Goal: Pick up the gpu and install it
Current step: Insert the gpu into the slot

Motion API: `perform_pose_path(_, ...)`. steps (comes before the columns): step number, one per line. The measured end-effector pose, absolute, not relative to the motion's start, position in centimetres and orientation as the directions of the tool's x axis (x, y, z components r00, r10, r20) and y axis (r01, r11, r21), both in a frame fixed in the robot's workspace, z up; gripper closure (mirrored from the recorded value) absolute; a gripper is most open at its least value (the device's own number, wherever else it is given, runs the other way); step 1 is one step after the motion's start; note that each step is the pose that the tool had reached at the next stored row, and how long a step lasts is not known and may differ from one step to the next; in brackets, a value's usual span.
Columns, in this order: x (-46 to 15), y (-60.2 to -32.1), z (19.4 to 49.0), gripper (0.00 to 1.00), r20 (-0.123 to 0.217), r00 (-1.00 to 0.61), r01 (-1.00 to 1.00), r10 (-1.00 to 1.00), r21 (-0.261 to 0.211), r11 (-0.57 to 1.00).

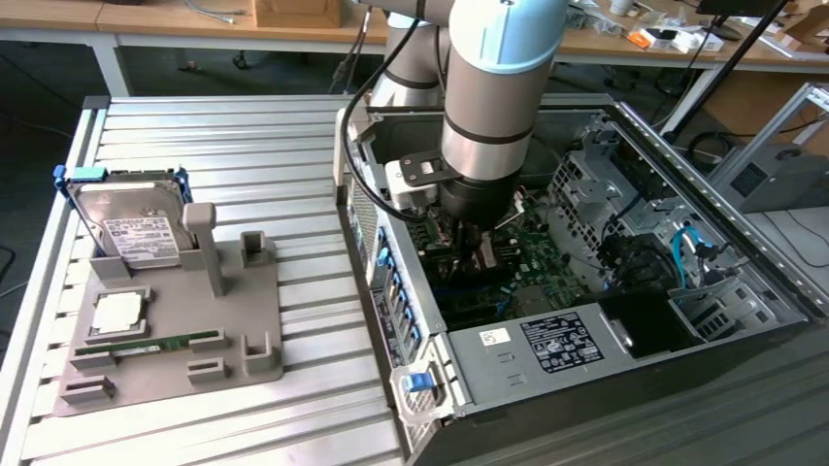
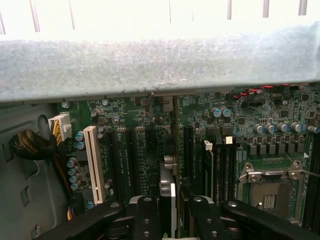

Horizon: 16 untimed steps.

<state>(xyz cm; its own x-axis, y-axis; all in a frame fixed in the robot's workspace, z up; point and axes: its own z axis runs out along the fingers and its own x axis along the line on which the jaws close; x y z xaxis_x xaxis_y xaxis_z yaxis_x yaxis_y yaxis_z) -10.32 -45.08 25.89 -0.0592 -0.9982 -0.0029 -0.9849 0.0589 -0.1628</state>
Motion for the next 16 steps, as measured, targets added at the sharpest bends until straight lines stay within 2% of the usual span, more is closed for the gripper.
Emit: perform_pose_path(16,-10.32,-45.08,25.60,0.73,-0.003,-0.059,-0.985,-0.998,-0.163,0.059)
